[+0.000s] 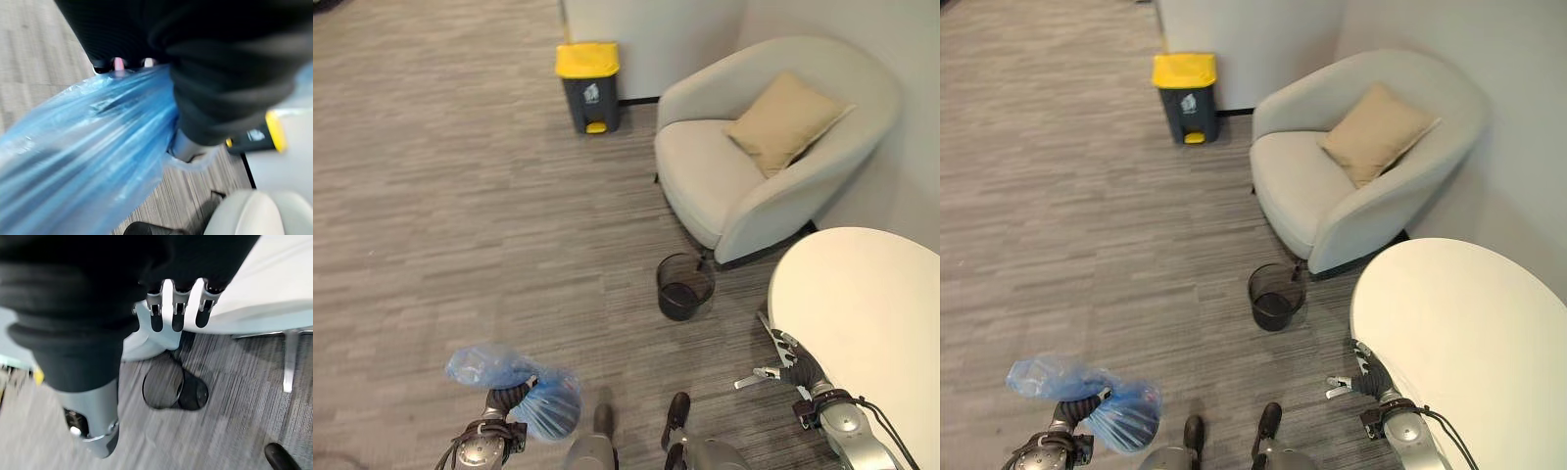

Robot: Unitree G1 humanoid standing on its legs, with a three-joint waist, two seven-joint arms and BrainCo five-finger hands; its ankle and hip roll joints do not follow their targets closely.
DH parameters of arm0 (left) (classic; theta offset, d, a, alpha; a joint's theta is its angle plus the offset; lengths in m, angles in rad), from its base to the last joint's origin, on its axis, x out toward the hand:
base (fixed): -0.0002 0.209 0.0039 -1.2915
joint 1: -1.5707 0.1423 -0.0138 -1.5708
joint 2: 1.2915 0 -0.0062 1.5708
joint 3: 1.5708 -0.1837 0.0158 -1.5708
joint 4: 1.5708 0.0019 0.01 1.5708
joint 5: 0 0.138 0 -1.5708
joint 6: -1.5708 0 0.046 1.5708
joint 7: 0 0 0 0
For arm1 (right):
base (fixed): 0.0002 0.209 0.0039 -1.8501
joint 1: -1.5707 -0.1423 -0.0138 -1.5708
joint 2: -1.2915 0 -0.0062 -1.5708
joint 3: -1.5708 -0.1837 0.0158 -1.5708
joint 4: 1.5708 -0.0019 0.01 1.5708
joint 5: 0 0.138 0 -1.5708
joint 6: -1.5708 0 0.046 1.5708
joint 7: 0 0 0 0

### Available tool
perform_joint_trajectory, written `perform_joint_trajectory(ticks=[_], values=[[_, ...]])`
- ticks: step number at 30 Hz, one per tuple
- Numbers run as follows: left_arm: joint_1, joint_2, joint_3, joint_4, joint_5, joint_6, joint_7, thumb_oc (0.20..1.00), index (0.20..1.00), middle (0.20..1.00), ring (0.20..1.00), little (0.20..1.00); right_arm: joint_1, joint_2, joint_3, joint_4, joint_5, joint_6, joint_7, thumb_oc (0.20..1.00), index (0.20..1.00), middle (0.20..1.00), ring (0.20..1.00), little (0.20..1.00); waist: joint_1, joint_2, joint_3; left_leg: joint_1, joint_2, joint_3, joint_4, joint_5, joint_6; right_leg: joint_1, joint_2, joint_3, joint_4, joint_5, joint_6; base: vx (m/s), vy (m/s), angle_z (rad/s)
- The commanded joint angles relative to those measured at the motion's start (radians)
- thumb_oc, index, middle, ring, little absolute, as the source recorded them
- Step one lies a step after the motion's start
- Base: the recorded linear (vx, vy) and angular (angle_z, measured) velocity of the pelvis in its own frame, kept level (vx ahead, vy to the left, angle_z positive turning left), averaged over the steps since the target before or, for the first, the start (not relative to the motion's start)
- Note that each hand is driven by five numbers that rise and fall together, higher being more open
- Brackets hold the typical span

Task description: Gather garbage on tea table into small bin, then transfer packed bag to large trash can.

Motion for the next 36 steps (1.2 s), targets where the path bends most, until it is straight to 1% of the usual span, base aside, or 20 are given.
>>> perform_joint_trajectory(ticks=[1, 4, 7, 8, 9, 12, 13, 14, 15, 20, 23, 25, 27, 29, 30, 31, 32, 33, 35, 36], values=[[-0.006, 0.055, 0.027, -0.017, -0.018, -0.044, 0.013, 0.2, 0.2, 0.2, 0.2, 0.2, -0.04, 0.002, 0.001, -0.001, 0.014, -0.041, -0.029, 1.0, 1.0, 1.0, 1.0, 1.0, -0.011, -0.008, -0.065, 0.005, -0.009, 0.068, 0.1, -0.114, -0.024, 0.11, -0.059, 0.053, 0.057, -0.19, 0.119, 0.2, 0.055, 0.93], [-0.019, 0.063, 0.016, -0.004, -0.01, -0.041, 0.01, 0.2, 0.2, 0.2, 0.2, 0.2, -0.054, 0.015, 0.018, 0.014, 0.003, -0.036, -0.031, 1.0, 1.0, 1.0, 1.0, 1.0, -0.012, -0.021, -0.068, 0.003, -0.009, 0.074, 0.096, -0.118, -0.014, 0.121, -0.07, 0.035, 0.076, -0.197, 0.125, 0.09, 0.09, 0.14], [-0.024, 0.079, 0.013, -0.01, -0.001, -0.041, 0.018, 0.2, 0.2, 0.2, 0.2, 0.2, -0.072, 0.031, 0.04, 0.004, -0.005, -0.034, -0.031, 1.0, 1.0, 1.0, 1.0, 1.0, -0.004, -0.028, -0.063, 0.012, -0.03, 0.063, 0.08, -0.133, 0.009, 0.111, -0.092, 0.044, 0.123, -0.208, 0.135, 0.08, 0.165, 0.15], [-0.028, 0.088, 0.017, -0.016, 0.002, -0.045, 0.026, 0.2, 0.2, 0.2, 0.2, 0.2, -0.09, 0.041, 0.056, 0.009, -0.008, -0.034, -0.031, 1.0, 1.0, 1.0, 1.0, 1.0, 0.005, -0.025, -0.054, 0.016, -0.047, 0.06, 0.075, -0.144, 0.025, 0.085, -0.117, 0.051, 0.184, -0.211, 0.146, 0.06, 0.195, 0.04], [-0.028, 0.088, 0.017, -0.016, 0.002, -0.045, 0.026, 0.2, 0.2, 0.2, 0.2, 0.2, -0.091, 0.041, 0.057, 0.01, -0.008, -0.034, -0.032, 1.0, 1.0, 1.0, 1.0, 1.0, 0.006, -0.027, -0.054, 0.016, -0.048, 0.062, 0.074, -0.144, 0.026, 0.081, -0.12, 0.054, 0.191, -0.214, 0.147, 0.07, 0.205, -0.01], [-0.034, 0.108, 0.021, -0.027, 0.005, -0.047, 0.034, 0.2, 0.2, 0.2, 0.2, 0.2, -0.116, 0.059, 0.072, 0.007, -0.011, -0.034, -0.034, 1.0, 1.0, 1.0, 1.0, 1.0, 0.012, -0.023, -0.034, 0.037, -0.07, 0.051, 0.062, -0.16, 0.053, 0.029, -0.159, 0.093, 0.323, -0.216, 0.16, 0.06, 0.167, -0.1], [-0.046, 0.119, 0.018, -0.038, 0.007, -0.046, 0.038, 0.2, 0.2, 0.2, 0.2, 0.2, -0.121, 0.069, 0.076, 0.004, -0.006, -0.034, -0.037, 1.0, 1.0, 1.0, 1.0, 1.0, 0.008, -0.021, -0.018, 0.035, -0.082, 0.041, 0.054, -0.141, 0.071, -0.038, -0.151, 0.134, 0.413, -0.195, 0.151, 0.02, 0.134, -0.02], [-0.046, 0.119, 0.018, -0.038, 0.007, -0.046, 0.038, 0.2, 0.2, 0.2, 0.2, 0.2, -0.121, 0.069, 0.076, 0.004, -0.006, -0.034, -0.037, 1.0, 1.0, 1.0, 1.0, 1.0, 0.008, -0.021, -0.019, 0.035, -0.082, 0.041, 0.054, -0.141, 0.071, -0.039, -0.151, 0.134, 0.413, -0.196, 0.151, 0.07, 0.124, 0.08], [-0.056, 0.12, 0.011, -0.043, 0.009, -0.049, 0.04, 0.2, 0.2, 0.2, 0.2, 0.2, -0.122, 0.069, 0.078, -0.004, -0.004, -0.035, -0.038, 1.0, 1.0, 1.0, 1.0, 1.0, -0.005, -0.019, -0.008, 0.054, -0.096, 0.015, 0.047, -0.148, 0.075, -0.085, -0.105, 0.199, 0.434, -0.204, 0.144, 0.09, 0.049, 0.16], [-0.071, 0.116, -0.007, -0.043, 0.007, -0.049, 0.037, 0.2, 0.2, 0.2, 0.2, 0.2, -0.128, 0.057, 0.076, -0.004, 0.016, -0.037, -0.045, 1.0, 1.0, 1.0, 1.0, 1.0, -0.021, -0.014, 0.01, 0.085, -0.116, -0.029, 0.043, -0.18, 0.085, -0.161, -0.068, 0.241, 0.38, -0.18, 0.136, 0.16, 0.021, 0.28], [-0.079, 0.108, -0.014, -0.035, 0.009, -0.044, 0.037, 0.2, 0.2, 0.2, 0.2, 0.2, -0.125, 0.058, 0.068, 0.001, 0.044, -0.037, -0.042, 1.0, 1.0, 1.0, 1.0, 1.0, -0.045, -0.017, 0.016, 0.13, -0.144, -0.085, 0.044, -0.215, 0.078, -0.247, -0.051, 0.263, 0.321, -0.12, 0.149, 0.34, -0.06, 0.35], [-0.072, 0.099, -0.017, -0.036, 0.014, -0.043, 0.032, 0.2, 0.2, 0.2, 0.2, 0.2, -0.108, 0.062, 0.059, -0.002, 0.053, -0.039, -0.043, 1.0, 1.0, 1.0, 1.0, 1.0, -0.054, -0.019, 0.004, 0.154, -0.15, -0.113, 0.058, -0.248, 0.069, -0.229, -0.049, 0.25, 0.313, -0.13, 0.144, 0.43, -0.148, 0.78], [-0.06, 0.097, -0.017, -0.042, 0.015, -0.043, 0.023, 0.2, 0.2, 0.2, 0.2, 0.2, -0.095, 0.06, 0.053, 0.0, 0.053, -0.04, -0.042, 1.0, 1.0, 1.0, 1.0, 1.0, -0.063, -0.019, -0.017, 0.175, -0.14, -0.118, 0.053, -0.254, 0.049, -0.209, -0.047, 0.241, 0.304, -0.135, 0.133, 0.33, -0.153, 0.74], [-0.053, 0.098, -0.017, -0.048, 0.014, -0.038, 0.019, 0.2, 0.2, 0.2, 0.2, 0.2, -0.077, 0.06, 0.04, -0.002, 0.057, -0.045, -0.045, 1.0, 1.0, 1.0, 1.0, 1.0, -0.079, -0.019, -0.036, 0.186, -0.107, -0.114, 0.061, -0.259, 0.013, -0.182, -0.045, 0.218, 0.285, -0.148, 0.129, 0.32, -0.217, 0.62], [-0.049, 0.098, -0.014, -0.049, 0.015, -0.034, 0.014, 0.2, 0.2, 0.2, 0.2, 0.2, -0.066, 0.059, 0.034, -0.002, 0.058, -0.043, -0.043, 1.0, 1.0, 1.0, 1.0, 1.0, -0.085, -0.02, -0.043, 0.19, -0.087, -0.109, 0.076, -0.255, -0.003, -0.165, -0.038, 0.209, 0.276, -0.157, 0.122, 0.38, -0.277, 0.51], [-0.045, 0.093, -0.014, -0.048, 0.009, -0.034, 0.013, 0.2, 0.2, 0.2, 0.2, 0.2, -0.059, 0.054, 0.029, -0.004, 0.072, -0.046, -0.047, 1.0, 1.0, 1.0, 1.0, 1.0, -0.092, -0.02, -0.045, 0.175, -0.052, -0.097, 0.167, -0.227, -0.023, -0.119, -0.01, 0.201, 0.257, -0.174, 0.106, 0.36, -0.264, 0.49], [-0.046, 0.09, -0.015, -0.048, 0.006, -0.036, 0.013, 0.2, 0.2, 0.2, 0.2, 0.2, -0.06, 0.05, 0.027, 0.001, 0.078, -0.047, -0.047, 1.0, 1.0, 1.0, 1.0, 1.0, -0.094, -0.022, -0.044, 0.162, -0.04, -0.091, 0.212, -0.209, -0.028, -0.097, 0.001, 0.2, 0.239, -0.18, 0.097, 0.36, -0.262, 0.26], [-0.053, 0.087, -0.013, -0.043, -0.001, -0.038, 0.018, 0.2, 0.2, 0.2, 0.2, 0.2, -0.061, 0.05, 0.023, 0.005, 0.093, -0.047, -0.052, 1.0, 1.0, 1.0, 1.0, 1.0, -0.093, -0.033, -0.044, 0.116, -0.026, -0.086, 0.273, -0.148, -0.031, -0.064, 0.012, 0.205, 0.209, -0.191, 0.084, 0.22, -0.153, 0.0], [-0.058, 0.085, -0.014, -0.043, -0.007, -0.037, 0.021, 0.2, 0.2, 0.2, 0.2, 0.2, -0.065, 0.05, 0.024, 0.008, 0.096, -0.046, -0.055, 1.0, 1.0, 1.0, 1.0, 1.0, -0.089, -0.037, -0.039, 0.079, -0.028, -0.091, 0.291, -0.149, -0.022, -0.051, 0.015, 0.214, 0.2, -0.197, 0.079, 0.15, -0.07, -0.43], [-0.058, 0.084, -0.015, -0.042, -0.004, -0.036, 0.02, 0.2, 0.2, 0.2, 0.2, 0.2, -0.071, 0.049, 0.025, 0.013, 0.099, -0.046, -0.053, 1.0, 1.0, 1.0, 1.0, 1.0, -0.08, -0.048, -0.035, 0.022, -0.037, -0.097, 0.275, -0.181, -0.009, -0.028, 0.012, 0.225, 0.191, -0.21, 0.081, 0.22, 0.002, -0.37]])
